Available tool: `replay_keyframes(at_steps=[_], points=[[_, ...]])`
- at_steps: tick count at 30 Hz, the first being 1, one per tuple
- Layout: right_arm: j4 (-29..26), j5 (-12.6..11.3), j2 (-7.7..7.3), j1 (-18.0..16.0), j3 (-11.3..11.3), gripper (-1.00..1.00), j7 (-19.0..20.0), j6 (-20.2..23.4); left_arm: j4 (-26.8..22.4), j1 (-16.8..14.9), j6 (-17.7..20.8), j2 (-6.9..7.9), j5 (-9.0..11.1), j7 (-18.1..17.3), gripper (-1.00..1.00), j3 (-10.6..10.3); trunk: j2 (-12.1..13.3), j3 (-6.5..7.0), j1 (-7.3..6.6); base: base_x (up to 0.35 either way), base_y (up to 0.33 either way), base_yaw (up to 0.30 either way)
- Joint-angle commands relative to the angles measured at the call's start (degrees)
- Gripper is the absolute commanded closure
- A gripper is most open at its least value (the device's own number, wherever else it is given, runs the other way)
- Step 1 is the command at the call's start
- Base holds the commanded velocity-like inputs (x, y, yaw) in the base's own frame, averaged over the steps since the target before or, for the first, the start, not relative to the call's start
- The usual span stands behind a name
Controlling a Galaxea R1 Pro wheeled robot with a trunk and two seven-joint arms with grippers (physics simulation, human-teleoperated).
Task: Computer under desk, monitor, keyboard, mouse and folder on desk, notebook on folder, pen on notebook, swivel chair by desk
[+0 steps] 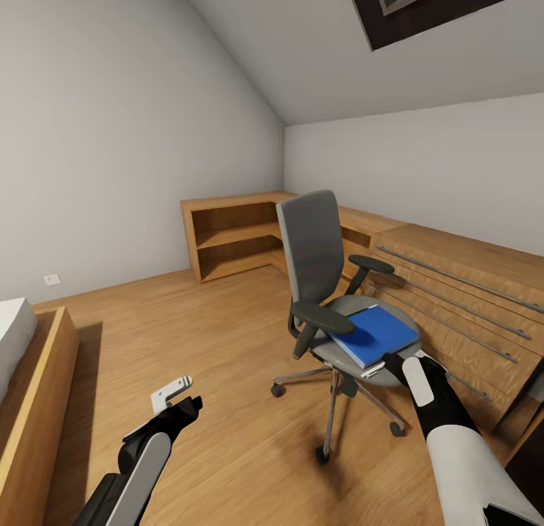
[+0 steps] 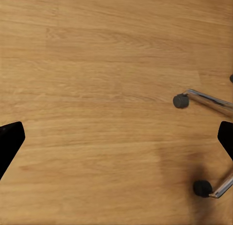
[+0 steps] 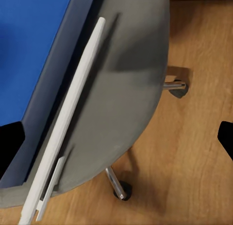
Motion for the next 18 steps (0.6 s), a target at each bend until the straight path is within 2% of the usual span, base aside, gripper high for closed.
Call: replay_keyframes(at_steps=[1,18], points=[[-0.1,-0.6,-0.01,0.0,0.0,-1.0,-0.4,0.1,-0.1,0.0,0.1,0.01,0.4,0.5,-1.0,0.0,0.0,-0.06,-0.01,0.0,0.0,0.0],[-0.1,-0.5,-0.02,0.0,0.0,-1.0,-0.3,0.1,0.1,0.0,0.1,0.11,0.4,0.5,-1.0,0.0,0.0,-0.06,-0.01,0.004,0.0,0.0]])
